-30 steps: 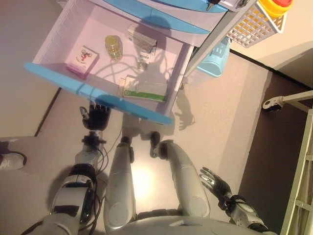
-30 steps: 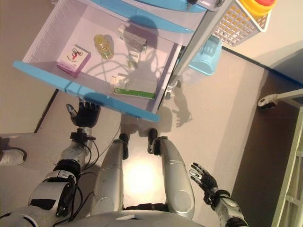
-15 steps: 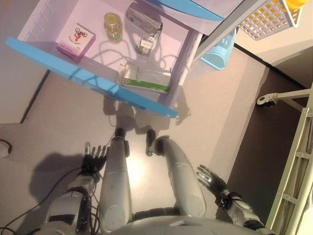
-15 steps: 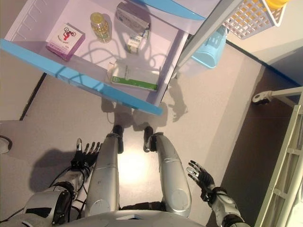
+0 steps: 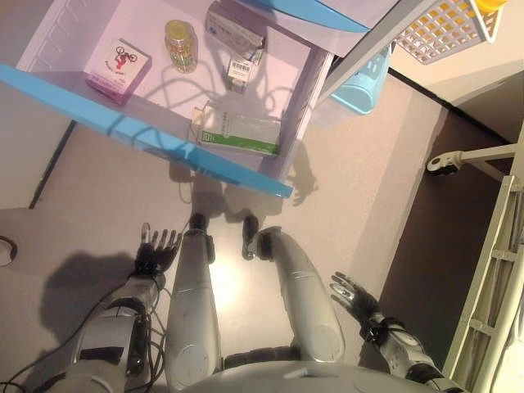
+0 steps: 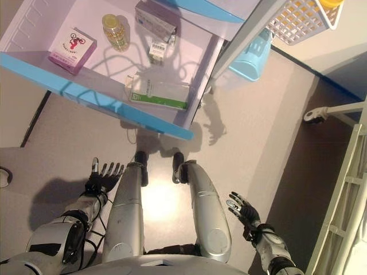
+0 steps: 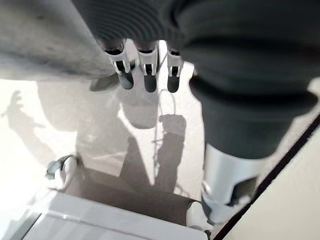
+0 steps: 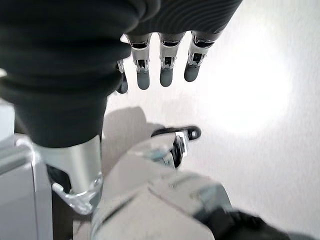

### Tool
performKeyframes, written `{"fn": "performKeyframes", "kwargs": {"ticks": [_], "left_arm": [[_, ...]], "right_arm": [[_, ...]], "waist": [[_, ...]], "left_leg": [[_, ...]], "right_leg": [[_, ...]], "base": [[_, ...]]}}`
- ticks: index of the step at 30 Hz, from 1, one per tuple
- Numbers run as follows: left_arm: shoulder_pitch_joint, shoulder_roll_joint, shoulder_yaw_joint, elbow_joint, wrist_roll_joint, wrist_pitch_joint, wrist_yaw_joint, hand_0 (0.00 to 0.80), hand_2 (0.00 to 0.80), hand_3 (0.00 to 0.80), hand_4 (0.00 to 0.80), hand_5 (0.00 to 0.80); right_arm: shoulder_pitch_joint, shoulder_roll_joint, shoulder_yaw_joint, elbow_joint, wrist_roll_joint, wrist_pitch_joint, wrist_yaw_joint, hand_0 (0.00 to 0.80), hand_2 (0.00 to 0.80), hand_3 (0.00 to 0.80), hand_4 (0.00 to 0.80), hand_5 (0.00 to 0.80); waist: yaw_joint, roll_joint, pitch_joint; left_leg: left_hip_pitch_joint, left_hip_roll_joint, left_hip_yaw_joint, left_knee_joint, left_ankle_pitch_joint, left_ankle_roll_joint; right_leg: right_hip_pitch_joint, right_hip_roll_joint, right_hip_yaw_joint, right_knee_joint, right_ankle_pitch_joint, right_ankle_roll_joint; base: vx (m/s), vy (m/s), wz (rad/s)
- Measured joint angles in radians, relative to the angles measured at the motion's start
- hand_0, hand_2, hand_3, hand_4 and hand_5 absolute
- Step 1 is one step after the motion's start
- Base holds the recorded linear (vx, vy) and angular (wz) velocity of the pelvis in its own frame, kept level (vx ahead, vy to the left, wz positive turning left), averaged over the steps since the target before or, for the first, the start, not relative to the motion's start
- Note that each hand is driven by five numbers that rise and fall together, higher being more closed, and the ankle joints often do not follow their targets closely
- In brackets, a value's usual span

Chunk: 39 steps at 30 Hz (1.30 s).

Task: Open the drawer and pick up the medicine

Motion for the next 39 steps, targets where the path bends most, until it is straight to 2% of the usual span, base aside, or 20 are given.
{"fn": "performKeyframes", "kwargs": {"ticks": [6, 11, 14, 16, 19, 22, 25, 27, 31, 39], "left_arm": [[0.091, 0.001, 0.001, -0.018, 0.107, -0.052, 0.003, 0.000, 0.000, 0.000, 0.000, 0.000], [0.217, -0.001, 0.004, -0.056, 0.196, -0.092, -0.011, 0.000, 0.000, 0.000, 0.000, 0.000], [0.287, 0.000, 0.008, -0.086, 0.230, -0.136, -0.029, 0.000, 0.000, 0.000, 0.000, 0.000], [0.325, 0.000, 0.009, -0.112, 0.245, -0.174, -0.056, 0.000, 0.000, 0.000, 0.000, 0.000], [0.360, -0.001, 0.011, -0.157, 0.301, -0.221, -0.063, 0.000, 0.000, 0.000, 0.000, 0.000], [0.370, -0.005, 0.012, -0.193, 0.332, -0.255, -0.063, 0.000, 0.000, 0.000, 0.000, 0.000], [0.396, -0.022, 0.012, -0.214, 0.358, -0.275, -0.071, 0.000, 0.000, 0.000, 0.000, 0.000], [0.423, -0.027, 0.013, -0.214, 0.358, -0.281, -0.078, 0.000, 0.000, 0.000, 0.000, 0.000], [0.470, -0.032, 0.018, -0.213, 0.385, -0.281, -0.086, 0.000, 0.000, 0.000, 0.000, 0.000], [0.531, -0.059, 0.017, -0.215, 0.425, -0.281, -0.085, 0.000, 0.000, 0.000, 0.000, 0.000]], "right_arm": [[0.011, -0.006, -0.055, -0.068, -0.001, -0.065, -0.156, 0.000, 0.000, 0.000, 0.000, 0.000], [0.072, -0.040, -0.112, -0.320, -0.055, -0.103, -0.262, 0.000, 0.000, 0.000, 0.000, 0.000], [0.113, -0.072, -0.162, -0.428, -0.087, -0.126, -0.278, 0.000, 0.000, 0.000, 0.000, 0.000], [0.139, -0.083, -0.217, -0.460, -0.105, -0.148, -0.270, 0.000, 0.000, 0.000, 0.000, 0.000], [0.170, -0.114, -0.241, -0.512, -0.137, -0.172, -0.246, 0.000, 0.000, 0.000, 0.000, 0.000], [0.213, -0.156, -0.270, -0.595, -0.156, -0.199, -0.184, 0.000, 0.000, 0.000, 0.000, 0.000], [0.265, -0.215, -0.333, -0.692, -0.157, -0.217, -0.083, 0.000, 0.000, 0.000, 0.000, 0.000], [0.291, -0.249, -0.361, -0.727, -0.156, -0.238, -0.022, 0.000, 0.000, 0.000, 0.000, 0.000], [0.337, -0.288, -0.408, -0.779, -0.157, -0.276, 0.079, 0.000, 0.000, 0.000, 0.000, 0.000], [0.364, -0.423, -0.473, -1.034, -0.238, -0.269, 0.077, 0.000, 0.000, 0.000, 0.000, 0.000]], "waist": [[0.000, -0.001, -0.001], [0.002, -0.001, -0.001], [0.006, 0.000, -0.001], [0.016, 0.001, -0.001], [0.025, 0.005, -0.002], [0.027, 0.036, -0.014], [0.026, 0.074, -0.038], [0.021, 0.089, -0.054], [0.015, 0.088, -0.083], [0.016, 0.085, -0.108]], "left_leg": [[0.090, -0.001, -0.001, -0.104, 0.036, -0.006], [0.166, -0.004, 0.006, -0.207, 0.078, -0.006], [0.220, -0.003, 0.027, -0.260, 0.094, -0.003], [0.246, -0.003, 0.041, -0.284, 0.097, -0.003], [0.274, -0.004, 0.054, -0.308, 0.104, 0.005], [0.297, -0.006, 0.055, -0.325, 0.108, 0.011], [0.329, -0.009, 0.074, -0.357, 0.116, 0.021], [0.348, -0.011, 0.080, -0.373, 0.117, 0.024], [0.367, -0.018, 0.080, -0.398, 0.124, 0.024], [0.429, -0.020, 0.103, -0.448, 0.137, 0.033]], "right_leg": [[0.088, -0.002, -0.010, -0.085, 0.020, 0.003], [0.154, -0.008, -0.014, -0.163, 0.044, -0.004], [0.199, -0.013, -0.015, -0.198, 0.048, -0.004], [0.222, -0.017, -0.015, -0.213, 0.048, -0.003], [0.249, -0.022, -0.014, -0.230, 0.049, -0.001], [0.280, -0.024, -0.018, -0.257, 0.058, 0.004], [0.309, -0.033, -0.018, -0.279, 0.063, 0.011], [0.325, -0.035, -0.016, -0.292, 0.065, 0.015], [0.338, -0.038, -0.016, -0.306, 0.068, 0.020], [0.397, -0.039, -0.002, -0.361, 0.086, 0.044]], "base": [[0.006, 0.010, 0.09], [0.035, 0.043, 0.07], [0.031, 0.051, 0.08], [0.035, 0.032, 0.04], [0.029, 0.037, 0.04], [0.022, 0.034, 0.06], [0.035, 0.023, 0.02], [0.016, 0.004, -0.01], [0.018, 0.006, 0.01], [0.029, 0.016, -0.04]]}}
